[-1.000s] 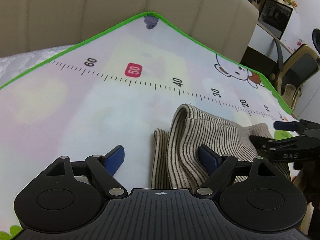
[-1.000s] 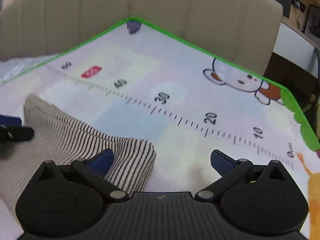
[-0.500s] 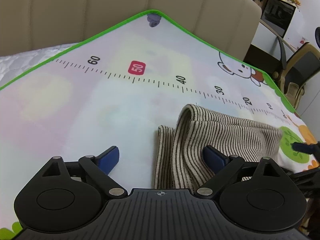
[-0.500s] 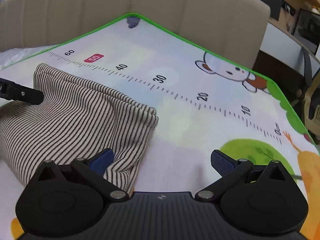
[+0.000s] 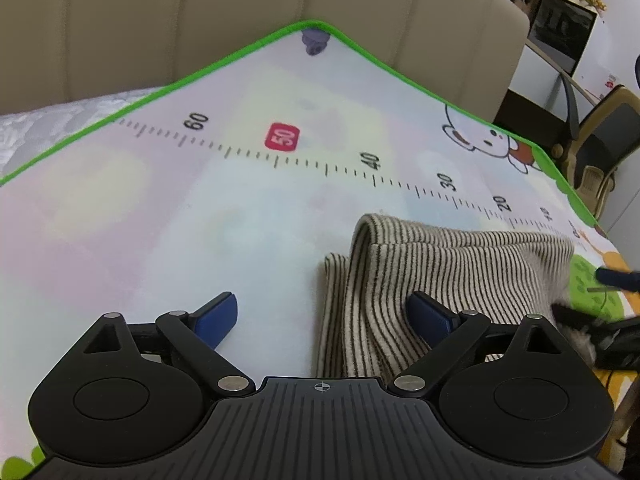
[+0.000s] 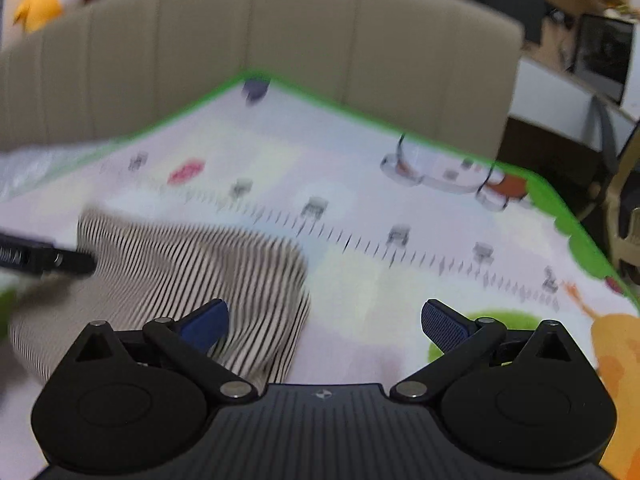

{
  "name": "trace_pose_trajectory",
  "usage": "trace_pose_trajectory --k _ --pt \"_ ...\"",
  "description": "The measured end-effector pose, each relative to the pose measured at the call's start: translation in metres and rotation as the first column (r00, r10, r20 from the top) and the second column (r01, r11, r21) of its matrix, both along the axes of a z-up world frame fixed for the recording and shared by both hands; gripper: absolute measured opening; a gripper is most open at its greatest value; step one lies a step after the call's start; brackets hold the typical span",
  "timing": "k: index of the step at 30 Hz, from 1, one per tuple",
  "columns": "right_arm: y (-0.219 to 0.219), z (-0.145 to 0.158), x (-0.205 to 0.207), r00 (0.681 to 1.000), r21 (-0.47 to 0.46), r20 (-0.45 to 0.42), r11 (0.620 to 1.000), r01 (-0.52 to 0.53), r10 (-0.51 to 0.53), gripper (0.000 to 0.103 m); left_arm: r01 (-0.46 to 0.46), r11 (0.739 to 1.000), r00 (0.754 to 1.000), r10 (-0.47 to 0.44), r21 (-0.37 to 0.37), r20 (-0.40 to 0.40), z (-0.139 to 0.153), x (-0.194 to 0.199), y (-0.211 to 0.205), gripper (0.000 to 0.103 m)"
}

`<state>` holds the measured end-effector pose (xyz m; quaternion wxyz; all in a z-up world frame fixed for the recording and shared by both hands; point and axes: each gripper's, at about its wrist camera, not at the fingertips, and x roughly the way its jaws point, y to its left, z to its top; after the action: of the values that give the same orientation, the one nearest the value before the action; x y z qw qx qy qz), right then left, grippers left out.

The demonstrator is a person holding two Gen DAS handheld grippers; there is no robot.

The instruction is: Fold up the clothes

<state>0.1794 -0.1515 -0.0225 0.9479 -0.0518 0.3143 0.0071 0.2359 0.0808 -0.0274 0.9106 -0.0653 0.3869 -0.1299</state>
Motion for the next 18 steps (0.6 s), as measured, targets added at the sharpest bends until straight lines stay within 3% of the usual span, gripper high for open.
trace_pose_trajectory --k 7,11,12,15,18 --pt "0.0 -0.022 0.044 0.997 -0.061 -0.064 0.997 0.045 -0.049 0.103 -0.072 0.996 0.977 0.082 -0.059 0.197 0.04 -0.021 0.014 0.07" --pt "0.012 -0.037 0.051 0.999 -0.128 -0.031 0.992 0.021 -0.025 0.103 0.06 0.989 0.968 -0.024 -0.138 0.25 0.05 -0.025 0.004 0.066" --pt "0.014 -0.038 0.051 0.999 -0.138 -0.03 0.99 0.015 -0.02 0.103 0.097 0.987 0.965 -0.062 -0.129 0.254 0.049 -0.024 -0.003 0.065" --pt "0.011 -0.032 0.053 0.998 -0.127 -0.063 0.992 0.005 -0.013 0.103 0.16 0.987 0.957 -0.159 0.013 0.243 0.039 -0.011 -0.03 0.06" --pt "0.005 -0.013 0.043 0.996 -0.075 -0.09 0.997 0.011 -0.018 0.103 0.154 0.984 0.976 -0.165 0.088 0.141 0.018 0.01 -0.042 0.058"
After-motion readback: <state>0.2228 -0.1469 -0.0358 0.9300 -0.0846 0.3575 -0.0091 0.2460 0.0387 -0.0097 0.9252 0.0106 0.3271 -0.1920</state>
